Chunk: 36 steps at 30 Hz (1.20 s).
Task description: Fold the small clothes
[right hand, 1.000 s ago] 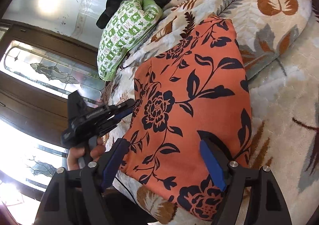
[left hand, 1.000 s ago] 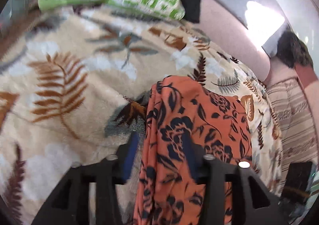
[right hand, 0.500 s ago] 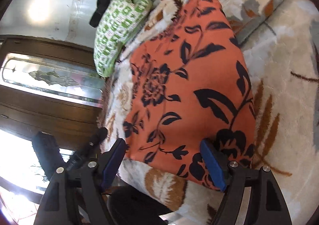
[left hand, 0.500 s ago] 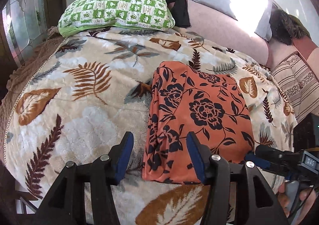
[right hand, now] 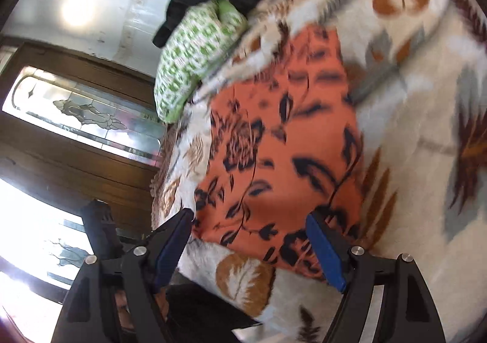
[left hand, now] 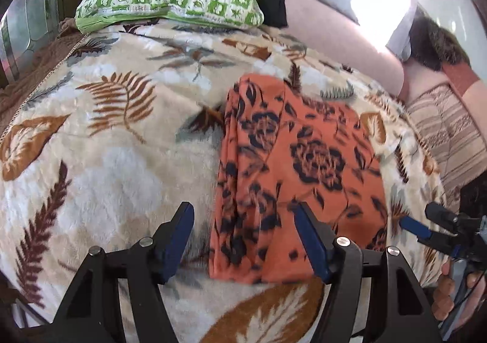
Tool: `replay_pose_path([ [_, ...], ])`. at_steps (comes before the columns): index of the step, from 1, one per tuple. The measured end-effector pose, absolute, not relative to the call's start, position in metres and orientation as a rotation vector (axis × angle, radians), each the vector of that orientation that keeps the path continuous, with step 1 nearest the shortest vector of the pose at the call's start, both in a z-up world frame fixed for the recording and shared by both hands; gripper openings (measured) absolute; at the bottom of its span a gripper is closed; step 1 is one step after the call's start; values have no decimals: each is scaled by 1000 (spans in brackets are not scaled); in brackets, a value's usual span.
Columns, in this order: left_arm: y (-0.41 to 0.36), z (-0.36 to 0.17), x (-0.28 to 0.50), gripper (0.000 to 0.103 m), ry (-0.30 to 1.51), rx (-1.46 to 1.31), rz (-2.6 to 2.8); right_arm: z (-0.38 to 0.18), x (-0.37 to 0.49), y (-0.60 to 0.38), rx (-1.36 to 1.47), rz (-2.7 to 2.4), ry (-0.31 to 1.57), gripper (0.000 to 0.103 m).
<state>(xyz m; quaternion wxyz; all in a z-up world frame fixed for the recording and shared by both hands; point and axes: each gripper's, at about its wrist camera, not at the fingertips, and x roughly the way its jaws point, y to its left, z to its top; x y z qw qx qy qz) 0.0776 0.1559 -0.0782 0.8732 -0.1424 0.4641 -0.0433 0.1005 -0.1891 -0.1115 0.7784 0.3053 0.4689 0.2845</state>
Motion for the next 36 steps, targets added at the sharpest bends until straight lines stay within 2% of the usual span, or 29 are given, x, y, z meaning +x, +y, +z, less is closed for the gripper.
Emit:
replay_pose_path([
  [2, 159, -79, 94, 76, 967, -310, -96, -117, 114, -209, 699, 561, 1029, 80],
  [7, 158, -104, 138, 76, 1008, -321, -148, -142, 159, -225, 763, 518, 1081, 80],
  [13, 157, -137, 157, 76, 1082, -393, -190, -176, 198, -194, 770, 547, 1154, 80],
  [14, 156, -139, 157, 75, 1085, -394, -189, -178, 200, -187, 753, 567, 1152, 74],
  [15, 153, -140, 159, 52, 1092, -398, -212, -179, 201, -179, 738, 595, 1155, 63],
  [16, 150, -142, 161, 42, 1115, -408, -251, -180, 201, -170, 692, 600, 1173, 47],
  [19, 138, -131, 158, 31, 1091, -359, -231, -166, 200, -163, 604, 597, 1157, 38],
  [29, 80, -43, 142, 29, 859, -320, -334, -60, 182, -192, 405, 653, 960, 34],
  [33, 50, -37, 159, 29, 850, -319, -369, -42, 201, -228, 429, 631, 912, 34],
  [36, 33, -52, 176, 31, 887, -321, -370, -55, 215, -255, 461, 612, 933, 34],
])
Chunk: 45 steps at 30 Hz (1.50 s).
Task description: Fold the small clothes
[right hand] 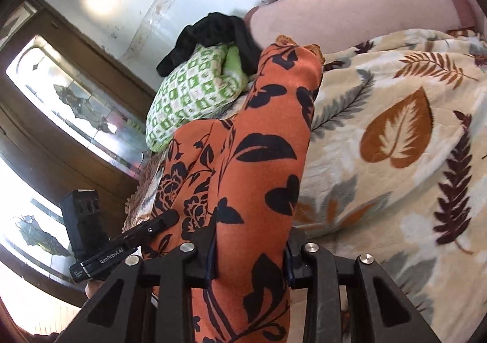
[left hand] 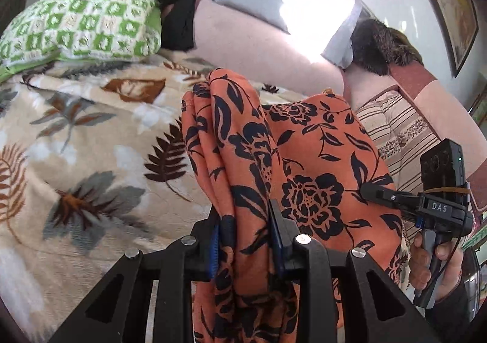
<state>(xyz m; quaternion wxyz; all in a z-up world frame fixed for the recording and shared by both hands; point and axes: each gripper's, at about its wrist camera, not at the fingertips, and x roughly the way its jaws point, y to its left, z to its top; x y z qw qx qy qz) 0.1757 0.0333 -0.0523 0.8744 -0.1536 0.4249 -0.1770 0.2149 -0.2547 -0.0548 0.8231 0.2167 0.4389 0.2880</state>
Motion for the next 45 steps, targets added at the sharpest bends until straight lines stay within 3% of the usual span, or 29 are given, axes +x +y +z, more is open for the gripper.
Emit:
replay_pose_path([
  [3, 18, -92, 192, 37, 1001, -281, -335, -96, 228, -278, 503, 544, 1004, 40],
  [4, 14, -108, 194, 39, 1052, -259, -295, -116, 232, -284, 488, 459, 1041, 50],
  [5, 14, -121, 195, 43, 1096, -248, -270, -130, 234, -290, 476, 390, 1071, 54],
  [6, 18, -125, 193, 54, 1099, -271, -274, -146, 234, -297, 465, 296, 1116, 55],
  [7, 25, -124, 188, 58, 1074, -296, -261, -155, 230, -305, 506, 276, 1116, 62],
  [8, 29, -121, 185, 59, 1060, -305, -256, -155, 225, -311, 545, 274, 1095, 67],
  [15, 50, -79, 156, 60, 952, -296, -246, -93, 187, -278, 437, 344, 931, 67],
  [18, 45, -78, 144, 71, 946, -305, -235, -94, 173, -252, 403, 406, 951, 74],
  [22, 22, -101, 136, 71, 1071, -181, -148, -132, 171, -233, 295, 309, 1067, 78],
  [25, 15, -96, 120, 71, 1079, -139, -101, -105, 154, -222, 218, 249, 1037, 79],
  [27, 15, -84, 104, 74, 1059, -122, -50, -89, 136, -222, 144, 189, 1009, 85],
  [28, 15, -76, 95, 81, 1040, -116, -26, -81, 124, -221, 96, 153, 984, 100],
  [29, 14, -70, 88, 84, 1020, -110, -6, -76, 113, -221, 67, 133, 964, 103],
  [37, 6, -20, 32, 85, 879, -150, 1, -57, 42, -229, 13, 31, 909, 103],
  [45, -15, 0, 9, 90, 821, -74, 17, -39, 22, -233, -9, 21, 861, 103],
])
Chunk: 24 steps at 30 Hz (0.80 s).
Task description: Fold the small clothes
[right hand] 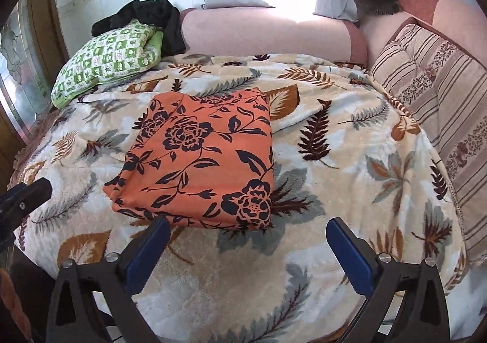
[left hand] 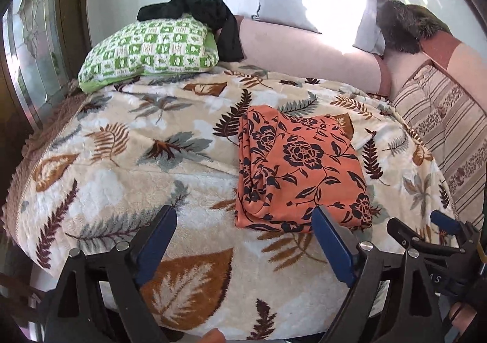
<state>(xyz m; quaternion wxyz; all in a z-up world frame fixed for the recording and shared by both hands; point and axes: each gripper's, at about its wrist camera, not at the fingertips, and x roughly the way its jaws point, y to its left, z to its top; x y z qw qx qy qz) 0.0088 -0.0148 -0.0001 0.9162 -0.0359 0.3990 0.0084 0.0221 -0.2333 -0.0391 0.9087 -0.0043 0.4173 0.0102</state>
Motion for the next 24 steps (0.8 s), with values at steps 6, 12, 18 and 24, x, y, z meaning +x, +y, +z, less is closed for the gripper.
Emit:
replay_pose_path([
  [6, -25, 4, 6, 90, 813, -27, 11, -40, 20, -235, -15, 14, 867, 103],
  [12, -29, 4, 10, 91, 817, -6, 14, -36, 24, -233, -24, 16, 861, 103],
  [18, -26, 3, 15, 95, 827, -9, 22, -37, 29, -229, -36, 20, 868, 103],
  [24, -27, 8, 16, 102, 797, 1, 7, -36, 34, -227, -41, 25, 868, 103],
])
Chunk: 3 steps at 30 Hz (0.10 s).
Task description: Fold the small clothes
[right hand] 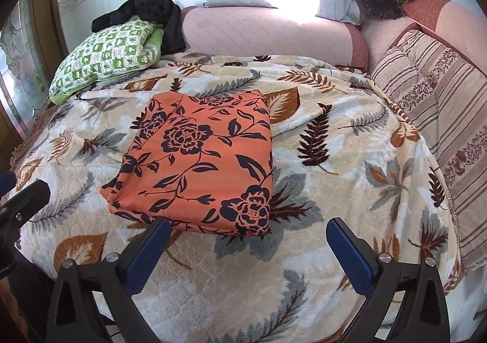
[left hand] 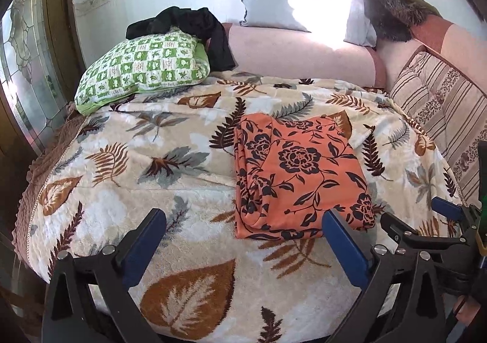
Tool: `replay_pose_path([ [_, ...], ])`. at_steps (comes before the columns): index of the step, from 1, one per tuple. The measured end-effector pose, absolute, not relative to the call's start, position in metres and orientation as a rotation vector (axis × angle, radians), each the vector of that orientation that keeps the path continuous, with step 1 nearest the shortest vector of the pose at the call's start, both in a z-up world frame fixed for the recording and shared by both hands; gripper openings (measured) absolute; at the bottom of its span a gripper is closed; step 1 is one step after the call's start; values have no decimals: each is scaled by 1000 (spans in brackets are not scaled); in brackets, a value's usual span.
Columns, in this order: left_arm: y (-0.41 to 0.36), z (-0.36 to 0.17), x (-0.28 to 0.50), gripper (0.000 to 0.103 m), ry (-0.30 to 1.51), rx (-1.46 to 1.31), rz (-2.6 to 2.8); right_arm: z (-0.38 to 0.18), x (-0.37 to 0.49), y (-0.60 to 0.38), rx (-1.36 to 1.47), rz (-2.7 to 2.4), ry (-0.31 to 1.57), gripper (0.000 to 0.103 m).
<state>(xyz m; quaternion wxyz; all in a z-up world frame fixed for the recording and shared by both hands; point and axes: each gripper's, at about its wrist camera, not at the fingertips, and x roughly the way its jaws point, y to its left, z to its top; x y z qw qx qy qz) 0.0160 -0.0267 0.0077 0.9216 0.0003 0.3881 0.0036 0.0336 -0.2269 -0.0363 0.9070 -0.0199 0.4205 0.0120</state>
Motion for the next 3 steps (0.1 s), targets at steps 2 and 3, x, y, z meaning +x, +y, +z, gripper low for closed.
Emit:
replay_pose_path([
  [2, -27, 9, 17, 102, 797, -2, 4, -36, 35, -226, -45, 26, 868, 103],
  [3, -27, 9, 18, 102, 799, -2, 0, -36, 36, -225, -46, 27, 868, 103],
])
